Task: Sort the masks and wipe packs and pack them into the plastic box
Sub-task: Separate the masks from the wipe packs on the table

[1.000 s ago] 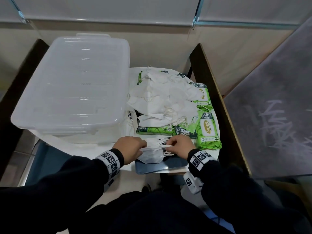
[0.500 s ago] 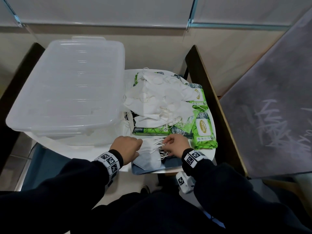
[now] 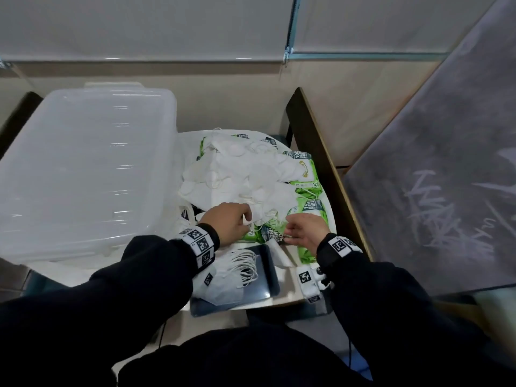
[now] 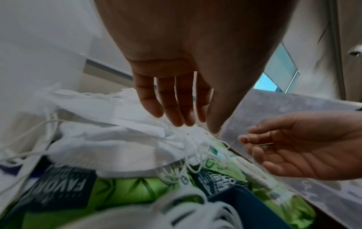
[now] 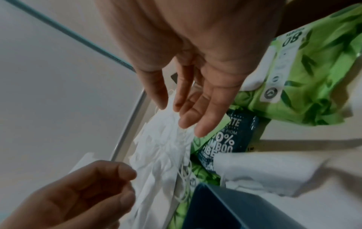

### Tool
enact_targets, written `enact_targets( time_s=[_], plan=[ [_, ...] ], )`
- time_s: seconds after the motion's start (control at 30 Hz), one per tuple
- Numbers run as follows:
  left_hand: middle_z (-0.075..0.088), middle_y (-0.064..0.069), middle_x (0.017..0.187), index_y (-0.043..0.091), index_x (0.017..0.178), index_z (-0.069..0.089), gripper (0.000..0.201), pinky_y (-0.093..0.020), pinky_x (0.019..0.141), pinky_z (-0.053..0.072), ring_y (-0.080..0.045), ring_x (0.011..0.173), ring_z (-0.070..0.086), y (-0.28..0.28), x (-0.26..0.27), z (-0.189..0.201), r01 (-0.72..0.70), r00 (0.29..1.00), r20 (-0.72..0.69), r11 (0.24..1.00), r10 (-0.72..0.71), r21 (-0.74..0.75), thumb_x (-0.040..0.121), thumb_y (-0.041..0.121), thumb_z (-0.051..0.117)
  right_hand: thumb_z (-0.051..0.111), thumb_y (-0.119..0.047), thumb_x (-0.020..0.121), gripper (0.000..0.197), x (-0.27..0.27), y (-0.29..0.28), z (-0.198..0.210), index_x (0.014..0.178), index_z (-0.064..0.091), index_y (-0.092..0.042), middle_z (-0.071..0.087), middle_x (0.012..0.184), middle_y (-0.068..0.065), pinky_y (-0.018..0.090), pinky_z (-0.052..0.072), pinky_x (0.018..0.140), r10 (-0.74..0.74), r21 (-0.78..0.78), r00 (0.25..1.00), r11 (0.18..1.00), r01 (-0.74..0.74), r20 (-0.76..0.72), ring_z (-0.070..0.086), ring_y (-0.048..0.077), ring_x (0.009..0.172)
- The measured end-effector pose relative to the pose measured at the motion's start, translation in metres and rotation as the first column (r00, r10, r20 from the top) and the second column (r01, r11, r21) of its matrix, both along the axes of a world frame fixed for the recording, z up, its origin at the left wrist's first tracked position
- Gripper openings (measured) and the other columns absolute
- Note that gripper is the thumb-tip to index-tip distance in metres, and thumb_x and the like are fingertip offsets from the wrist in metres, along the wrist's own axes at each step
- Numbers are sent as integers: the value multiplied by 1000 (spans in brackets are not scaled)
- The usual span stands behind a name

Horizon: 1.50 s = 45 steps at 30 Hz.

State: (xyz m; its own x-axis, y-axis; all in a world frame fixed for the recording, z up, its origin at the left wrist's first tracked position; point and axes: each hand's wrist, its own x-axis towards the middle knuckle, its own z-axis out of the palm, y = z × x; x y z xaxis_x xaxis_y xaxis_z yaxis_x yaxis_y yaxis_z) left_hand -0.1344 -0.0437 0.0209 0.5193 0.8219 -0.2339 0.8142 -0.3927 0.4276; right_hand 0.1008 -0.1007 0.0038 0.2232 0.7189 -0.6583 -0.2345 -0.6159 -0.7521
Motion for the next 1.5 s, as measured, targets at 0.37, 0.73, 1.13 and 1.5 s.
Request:
enact_targets(
  time_s=[0.37, 0.73, 1.13, 1.5],
  plan=[
    [38, -1, 149, 35, 155, 24, 97, -46, 93, 54, -26, 128, 49, 54, 86, -29, 205, 961, -185, 979, -205, -21, 75, 51, 77, 49, 1, 102, 19, 17, 57, -9, 85, 57, -5, 55, 78, 12, 38, 59, 50, -54, -106, 992, 993, 42, -115, 59, 22, 63],
    [70, 8, 86, 36, 90, 67, 12, -31, 74, 53, -19, 84, 65, 72, 62, -28, -433, 900, 31, 900, 435, -55, 94, 28, 58, 62, -2, 94, 17, 30, 75, -38, 110, 69, -4, 69, 88, 12, 42, 60, 67, 15, -114, 994, 993, -27, -110, 68, 28, 74],
    [69, 5, 96, 23, 107, 71, 30, -28, 86, 46, -17, 91, 61, 77, 15, 26, -908, 300, 502, 404, 811, -110, 91, 7, 51, 60, 3, 88, 41, 52, 127, -43, 122, 61, -20, 60, 122, 0, 31, 51, 55, 136, 57, 967, 987, -151, 216, 65, 24, 81],
    [67, 4, 109, 26, 114, 66, 29, -37, 87, 52, -19, 99, 64, 41, 98, 10, -79, 980, 188, 996, 69, 48, 88, 18, 55, 75, -7, 76, 24, 64, 135, -48, 97, 75, -20, 70, 88, -4, 29, 53, 82, 432, -78, 707, 877, -474, 560, 68, 20, 89]
  ],
)
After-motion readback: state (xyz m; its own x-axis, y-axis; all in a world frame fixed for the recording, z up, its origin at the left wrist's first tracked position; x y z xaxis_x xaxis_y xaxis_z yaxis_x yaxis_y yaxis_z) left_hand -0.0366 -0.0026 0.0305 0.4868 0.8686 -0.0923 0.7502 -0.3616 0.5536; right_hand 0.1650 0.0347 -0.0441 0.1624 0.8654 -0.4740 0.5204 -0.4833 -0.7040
